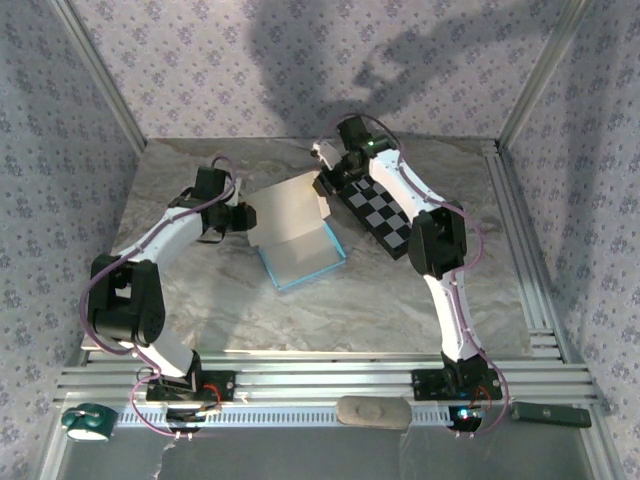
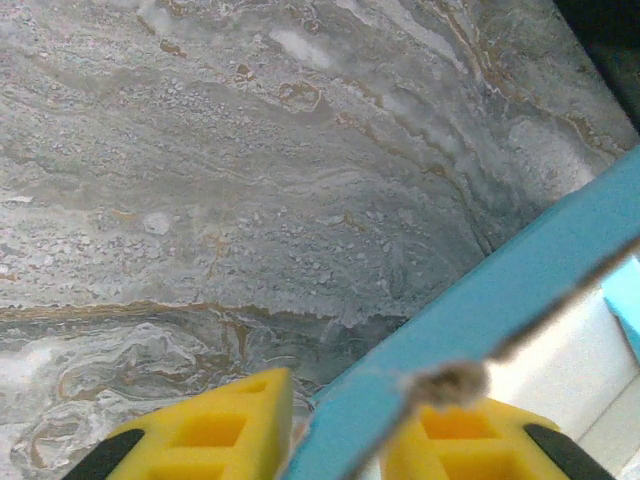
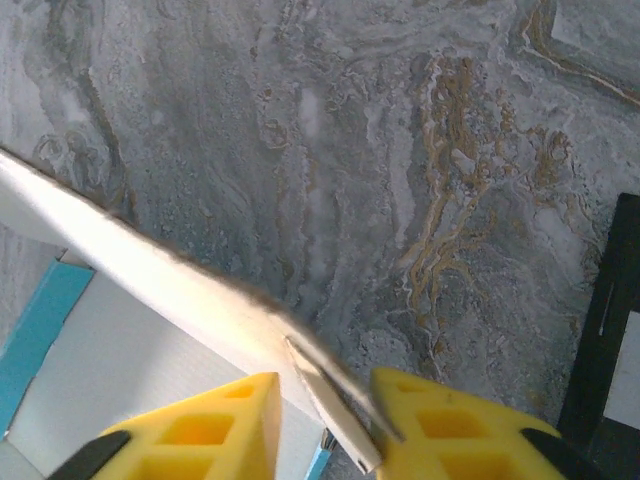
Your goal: Fold the paper box
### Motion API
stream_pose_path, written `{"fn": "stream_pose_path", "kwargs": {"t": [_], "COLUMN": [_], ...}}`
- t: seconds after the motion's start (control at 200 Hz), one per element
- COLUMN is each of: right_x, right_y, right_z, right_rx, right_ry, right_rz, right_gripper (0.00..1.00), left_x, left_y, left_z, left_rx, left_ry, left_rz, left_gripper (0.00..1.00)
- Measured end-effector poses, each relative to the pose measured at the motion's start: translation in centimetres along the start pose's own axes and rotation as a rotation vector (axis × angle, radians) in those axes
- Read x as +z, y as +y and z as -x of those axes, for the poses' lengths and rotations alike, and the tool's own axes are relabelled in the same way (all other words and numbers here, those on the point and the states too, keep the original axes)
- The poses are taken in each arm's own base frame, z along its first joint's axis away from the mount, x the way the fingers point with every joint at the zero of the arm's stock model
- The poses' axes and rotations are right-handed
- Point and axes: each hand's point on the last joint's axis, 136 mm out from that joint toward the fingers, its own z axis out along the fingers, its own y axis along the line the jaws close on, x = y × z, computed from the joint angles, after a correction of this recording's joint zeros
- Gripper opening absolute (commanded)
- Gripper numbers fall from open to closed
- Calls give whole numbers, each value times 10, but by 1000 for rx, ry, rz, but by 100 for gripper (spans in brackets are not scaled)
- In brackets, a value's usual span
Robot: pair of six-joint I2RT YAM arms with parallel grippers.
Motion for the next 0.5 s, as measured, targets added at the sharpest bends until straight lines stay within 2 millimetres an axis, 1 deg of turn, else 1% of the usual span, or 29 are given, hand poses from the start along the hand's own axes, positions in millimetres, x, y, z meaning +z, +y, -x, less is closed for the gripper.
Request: {"fn": "stream_pose_path", "kwargs": {"t": [0.04,0.095,0.17,0.22,0.285,0.39,0.5], "right_x": [0,1,1,2,4,8,11], "right_y": [-1,-1,-2,-1,-2,-4,-1], "right_z": [0,-1,0,0,1,-1,-6], "right_rx": [5,5,6,9,16,41,83], "right_ry": [2,3,4,4,1,3,6], "right_rz": [-3,-8,-15,-19,-36,-66,-113], "right_gripper": [18,17,10,5,0,0,0], "left_x": [0,0,0,1,1,2,3], "left_y": [0,1,0,-1,0,2,3], "left_z": [0,0,3,5,8,9,9], "left_rx": [2,-3,-1,-2,-5,-27,-59], "left_ry": [0,2,3,0,-4,-14,-25], "left_rz": [5,14,27,38,61,90,134], "left_gripper": [18,14,10,6,1,0,0]}}
